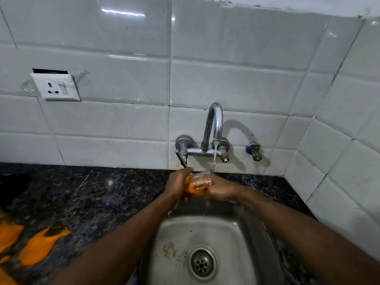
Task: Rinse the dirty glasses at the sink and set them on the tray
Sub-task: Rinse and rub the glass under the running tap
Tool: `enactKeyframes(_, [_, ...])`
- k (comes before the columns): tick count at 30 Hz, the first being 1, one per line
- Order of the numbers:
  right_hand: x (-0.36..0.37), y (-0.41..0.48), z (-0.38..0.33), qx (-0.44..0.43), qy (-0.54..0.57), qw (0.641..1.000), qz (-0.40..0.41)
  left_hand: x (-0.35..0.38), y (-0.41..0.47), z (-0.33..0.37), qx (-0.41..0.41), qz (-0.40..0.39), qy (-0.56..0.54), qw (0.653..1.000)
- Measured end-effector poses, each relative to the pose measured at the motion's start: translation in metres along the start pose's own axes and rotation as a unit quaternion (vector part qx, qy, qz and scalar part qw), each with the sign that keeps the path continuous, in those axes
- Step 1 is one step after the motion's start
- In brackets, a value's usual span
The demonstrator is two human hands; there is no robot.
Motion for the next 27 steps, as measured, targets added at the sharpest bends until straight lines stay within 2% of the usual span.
enactKeyframes(1, [0.001,-0.001,0.001,-0.011,-0.017,1.000,-0.002,0.000,0.000,-0.001,0.026,0.037,0.007,0.999])
enactKeyframes(2, [0.002,0.000,0.005,-0.040,-0.101,0.994,-0.011,-0.002,0.001,0.000,0.011,0.059,0.018,0.998])
enactKeyframes(3, [0.003,0.002,0.007,-0.086,-0.242,0.966,-0.028,-0.003,0.002,0.000,-0.040,0.048,0.028,0.998])
enactKeyframes(4, [0.003,0.004,0.013,-0.113,-0.377,0.919,-0.035,-0.006,0.002,0.002,-0.101,0.010,0.038,0.994])
enactKeyframes(5, [0.002,0.004,0.018,-0.117,-0.456,0.882,-0.028,-0.008,0.000,0.006,-0.139,-0.021,0.044,0.989])
enactKeyframes(6, [0.002,0.003,0.020,-0.109,-0.445,0.889,-0.005,-0.009,-0.001,0.008,-0.142,-0.035,0.046,0.988])
enactKeyframes(7, [0.004,0.002,0.020,-0.107,-0.379,0.919,0.026,-0.009,-0.001,0.011,-0.116,-0.032,0.029,0.992])
enactKeyframes(8, [0.006,0.001,0.016,-0.119,-0.275,0.951,0.080,-0.007,0.000,0.011,-0.060,-0.014,0.000,0.998])
enactKeyframes(9, [0.005,0.002,0.012,-0.093,-0.137,0.976,0.139,-0.003,-0.001,0.010,0.007,0.016,-0.026,1.000])
enactKeyframes(10, [0.004,0.002,0.007,-0.054,-0.008,0.983,0.177,0.001,-0.004,0.008,0.064,0.055,-0.039,0.996])
enactKeyframes(11, [0.004,0.002,0.000,-0.020,0.042,0.981,0.188,0.005,-0.004,0.005,0.098,0.096,-0.040,0.990])
enactKeyframes(12, [0.005,0.000,-0.002,-0.025,0.023,0.981,0.189,0.006,-0.002,0.002,0.092,0.123,-0.037,0.987])
enactKeyframes(13, [0.004,-0.002,0.000,-0.044,-0.088,0.981,0.166,0.006,-0.003,0.001,0.048,0.122,-0.032,0.991])
enactKeyframes(14, [0.007,-0.002,0.003,-0.083,-0.219,0.965,0.118,0.005,-0.006,0.003,-0.019,0.094,-0.031,0.995])
enactKeyframes(15, [0.006,-0.003,0.010,-0.086,-0.350,0.930,0.076,0.003,-0.011,0.006,-0.080,0.051,-0.026,0.995])
enactKeyframes(16, [0.005,-0.005,0.014,-0.085,-0.402,0.909,0.068,0.002,-0.012,0.008,-0.109,0.021,-0.016,0.994])
enactKeyframes(17, [0.006,-0.006,0.018,-0.076,-0.372,0.920,0.095,0.001,-0.009,0.010,-0.103,0.006,-0.012,0.995])
enactKeyframes(18, [0.006,-0.005,0.020,-0.085,-0.273,0.948,0.141,0.002,-0.008,0.013,-0.073,0.006,-0.029,0.997])
enactKeyframes(19, [0.006,-0.006,0.013,-0.067,-0.145,0.968,0.192,0.003,-0.006,0.013,-0.007,0.030,-0.042,0.999])
enactKeyframes(20, [0.004,-0.004,0.011,-0.050,-0.019,0.977,0.208,0.005,-0.006,0.012,0.068,0.063,-0.033,0.995])
enactKeyframes(21, [0.003,-0.004,0.002,-0.030,0.057,0.978,0.199,0.007,-0.007,0.012,0.126,0.101,-0.005,0.987])
enactKeyframes(22, [0.002,-0.004,0.004,-0.042,0.051,0.981,0.182,0.008,-0.007,0.011,0.149,0.136,0.027,0.979])
enactKeyframes(23, [0.000,-0.005,0.006,-0.061,-0.003,0.984,0.165,0.009,-0.005,0.014,0.107,0.147,0.024,0.983])
enactKeyframes(24, [-0.001,-0.005,0.007,-0.103,-0.108,0.978,0.144,0.008,-0.003,0.017,0.029,0.135,-0.010,0.990])
enactKeyframes(26, [-0.002,-0.009,0.007,-0.152,-0.308,0.934,0.098,0.006,-0.006,0.020,-0.095,0.076,-0.039,0.992])
enactKeyframes(27, [-0.002,-0.010,0.012,-0.165,-0.333,0.922,0.111,0.004,-0.005,0.020,-0.098,0.063,-0.020,0.993])
Point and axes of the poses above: each hand's wrist, its own y-axis towards the middle knuckle, its own x-axis out of the palm, z = x × y, the point moved 1 cm from there along y, towards the middle knuckle, and after that the axes turned 11 degrees about -x, right-handed, at the moved point
